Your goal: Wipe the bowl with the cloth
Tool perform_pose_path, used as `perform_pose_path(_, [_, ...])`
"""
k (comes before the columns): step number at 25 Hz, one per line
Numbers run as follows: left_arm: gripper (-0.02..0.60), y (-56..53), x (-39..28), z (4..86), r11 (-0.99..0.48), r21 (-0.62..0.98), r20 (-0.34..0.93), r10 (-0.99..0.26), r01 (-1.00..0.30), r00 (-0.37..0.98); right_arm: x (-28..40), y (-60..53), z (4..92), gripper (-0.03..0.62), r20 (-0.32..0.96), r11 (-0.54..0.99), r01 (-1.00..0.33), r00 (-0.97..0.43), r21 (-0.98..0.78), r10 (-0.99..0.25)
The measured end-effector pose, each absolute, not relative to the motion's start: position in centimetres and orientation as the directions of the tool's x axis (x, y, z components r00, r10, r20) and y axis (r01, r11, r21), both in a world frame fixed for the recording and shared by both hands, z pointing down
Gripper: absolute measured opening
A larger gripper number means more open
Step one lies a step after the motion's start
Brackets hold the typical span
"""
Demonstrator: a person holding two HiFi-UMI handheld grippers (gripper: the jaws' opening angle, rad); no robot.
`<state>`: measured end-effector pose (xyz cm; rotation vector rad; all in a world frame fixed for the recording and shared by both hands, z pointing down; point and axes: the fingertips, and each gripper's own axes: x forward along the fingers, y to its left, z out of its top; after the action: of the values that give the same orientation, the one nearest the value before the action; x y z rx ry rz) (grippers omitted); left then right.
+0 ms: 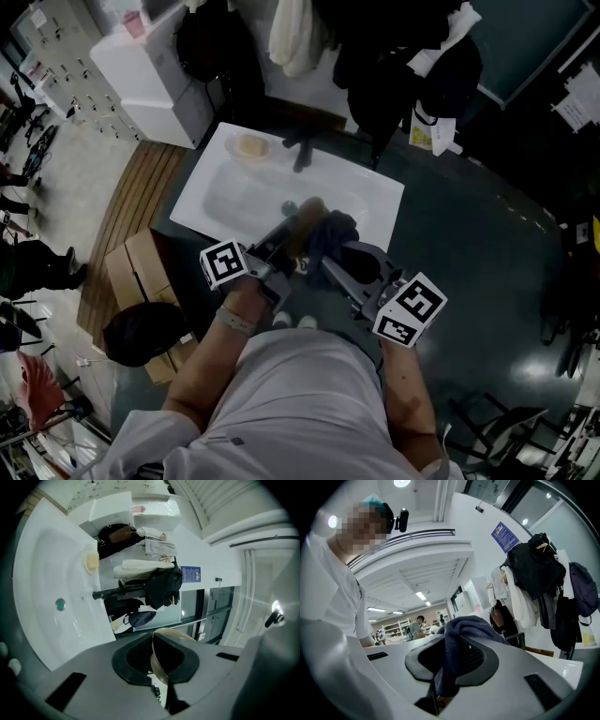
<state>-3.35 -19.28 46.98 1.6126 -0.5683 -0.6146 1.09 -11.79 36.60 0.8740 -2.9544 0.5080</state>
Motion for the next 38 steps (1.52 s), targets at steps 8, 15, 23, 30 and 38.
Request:
perform_pose_path(8, [0.02,-19.7,-4.3,47.2,-0.072,0.991,-0.128,-0.726,0.11,0.675,-2.3,-10.2,38.2,0.071,0.167,0.841,-0.463,-0.886,-0.281,-0.432])
perform_pose_path(15, [0.02,-19.8,-4.9,46.6,-0.069,0.968,-0.208,-0.756,0.24,0.621,-4.1,-9.3,40.3,0.071,0.227,0.844,-0.445,-0.892,-0.299,-0.39])
perform_pose_path(23, [0.021,-18.7,-3.3,43.6,-0.152,0.906,-0.388,-0.669,0.394,0.634,-3.8,-9.8,42.6,0.071,0.266,0.807,-0.482,-0.873,-0.342,-0.409])
perform_pose_path(30, [0.021,-18.3,-3.1,43.2,-0.185,0.878,-0.454,-0.614,0.441,0.646,-3.3,-10.1,42.5,0.071,0.205,0.766,-0.452,-0.891,-0.457,-0.404])
perform_pose_path(38, [0.023,-17.5,-2.5,42.3,-0.219,0.849,-0.514,-0.548,0.48,0.66,-1.5,-11.2,42.2,0.071,0.107,0.676,-0.415,-0.887,-0.609,-0.448])
